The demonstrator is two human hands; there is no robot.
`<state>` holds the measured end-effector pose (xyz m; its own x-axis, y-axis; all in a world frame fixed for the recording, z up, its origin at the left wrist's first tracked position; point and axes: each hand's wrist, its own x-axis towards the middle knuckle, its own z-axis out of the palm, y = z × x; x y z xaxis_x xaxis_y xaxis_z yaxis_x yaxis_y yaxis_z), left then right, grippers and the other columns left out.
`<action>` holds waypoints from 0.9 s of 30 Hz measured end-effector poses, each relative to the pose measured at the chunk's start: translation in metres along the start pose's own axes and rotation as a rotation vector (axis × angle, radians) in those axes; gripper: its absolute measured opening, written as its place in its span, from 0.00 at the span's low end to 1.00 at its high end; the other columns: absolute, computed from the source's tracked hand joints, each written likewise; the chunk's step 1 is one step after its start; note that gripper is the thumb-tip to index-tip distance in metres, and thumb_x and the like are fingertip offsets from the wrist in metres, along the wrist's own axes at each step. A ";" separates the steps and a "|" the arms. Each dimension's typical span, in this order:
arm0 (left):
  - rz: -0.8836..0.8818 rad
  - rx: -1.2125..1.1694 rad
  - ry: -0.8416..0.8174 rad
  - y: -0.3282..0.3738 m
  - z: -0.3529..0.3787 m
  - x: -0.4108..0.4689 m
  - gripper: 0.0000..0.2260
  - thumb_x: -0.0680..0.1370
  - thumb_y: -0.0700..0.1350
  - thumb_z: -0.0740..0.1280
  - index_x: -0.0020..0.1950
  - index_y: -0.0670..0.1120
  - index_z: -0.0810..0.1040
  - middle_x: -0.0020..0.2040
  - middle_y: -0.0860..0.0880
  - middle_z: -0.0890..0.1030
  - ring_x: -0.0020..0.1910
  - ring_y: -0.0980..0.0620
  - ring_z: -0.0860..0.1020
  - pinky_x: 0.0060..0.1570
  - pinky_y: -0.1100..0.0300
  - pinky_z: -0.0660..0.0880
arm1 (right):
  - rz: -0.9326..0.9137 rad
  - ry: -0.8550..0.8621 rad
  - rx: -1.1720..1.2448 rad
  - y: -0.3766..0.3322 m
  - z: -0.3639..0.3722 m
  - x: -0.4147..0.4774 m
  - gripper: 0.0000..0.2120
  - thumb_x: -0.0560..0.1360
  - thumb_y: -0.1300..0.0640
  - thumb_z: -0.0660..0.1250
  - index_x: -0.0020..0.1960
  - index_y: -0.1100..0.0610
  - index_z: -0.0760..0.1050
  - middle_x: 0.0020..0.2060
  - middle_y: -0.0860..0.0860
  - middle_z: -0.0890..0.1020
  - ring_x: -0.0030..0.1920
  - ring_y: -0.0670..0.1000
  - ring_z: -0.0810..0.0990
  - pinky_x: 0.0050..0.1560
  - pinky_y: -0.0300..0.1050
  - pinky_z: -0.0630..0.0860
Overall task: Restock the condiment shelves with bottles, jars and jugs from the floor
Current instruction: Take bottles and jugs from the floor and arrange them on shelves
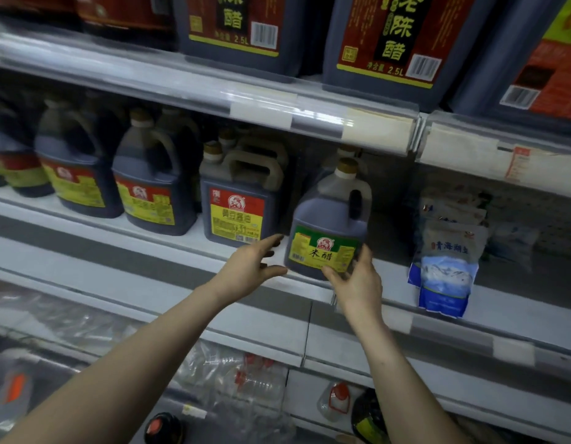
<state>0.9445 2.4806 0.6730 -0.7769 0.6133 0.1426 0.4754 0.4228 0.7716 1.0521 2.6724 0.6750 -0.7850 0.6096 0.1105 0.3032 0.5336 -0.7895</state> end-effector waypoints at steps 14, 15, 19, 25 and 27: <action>-0.099 0.021 0.071 -0.065 -0.083 -0.181 0.27 0.76 0.45 0.73 0.74 0.48 0.71 0.70 0.50 0.75 0.66 0.51 0.75 0.61 0.52 0.76 | -0.091 -0.272 -0.064 -0.068 0.105 -0.152 0.37 0.75 0.46 0.74 0.78 0.54 0.63 0.73 0.53 0.72 0.71 0.56 0.72 0.68 0.57 0.72; -0.119 0.012 0.080 -0.071 -0.088 -0.196 0.27 0.76 0.46 0.73 0.74 0.48 0.71 0.70 0.51 0.75 0.67 0.52 0.75 0.61 0.52 0.76 | -0.102 -0.293 -0.065 -0.071 0.113 -0.163 0.37 0.75 0.46 0.74 0.78 0.53 0.63 0.73 0.53 0.72 0.71 0.56 0.71 0.69 0.57 0.71; -0.183 0.020 0.105 -0.095 -0.101 -0.244 0.27 0.76 0.48 0.73 0.74 0.48 0.70 0.70 0.52 0.75 0.66 0.53 0.75 0.62 0.56 0.75 | -0.142 -0.381 -0.072 -0.081 0.144 -0.198 0.33 0.75 0.46 0.74 0.75 0.52 0.67 0.70 0.52 0.75 0.69 0.55 0.73 0.68 0.57 0.72; -0.277 0.032 0.104 -0.136 -0.114 -0.296 0.27 0.77 0.47 0.72 0.74 0.48 0.69 0.70 0.51 0.75 0.67 0.51 0.75 0.60 0.55 0.76 | -0.174 -0.539 -0.091 -0.089 0.191 -0.233 0.30 0.74 0.51 0.76 0.72 0.53 0.71 0.68 0.50 0.77 0.68 0.53 0.75 0.69 0.53 0.72; -0.308 0.034 0.109 -0.149 -0.114 -0.307 0.27 0.77 0.47 0.72 0.74 0.50 0.69 0.70 0.52 0.75 0.67 0.52 0.75 0.60 0.55 0.76 | -0.168 -0.592 -0.084 -0.088 0.203 -0.238 0.30 0.73 0.53 0.76 0.72 0.53 0.71 0.67 0.51 0.78 0.67 0.53 0.76 0.69 0.53 0.72</action>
<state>1.0646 2.1533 0.5847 -0.9251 0.3787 -0.0276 0.2228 0.6003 0.7681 1.1024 2.3618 0.5958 -0.9849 0.0972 -0.1434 0.1718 0.6527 -0.7378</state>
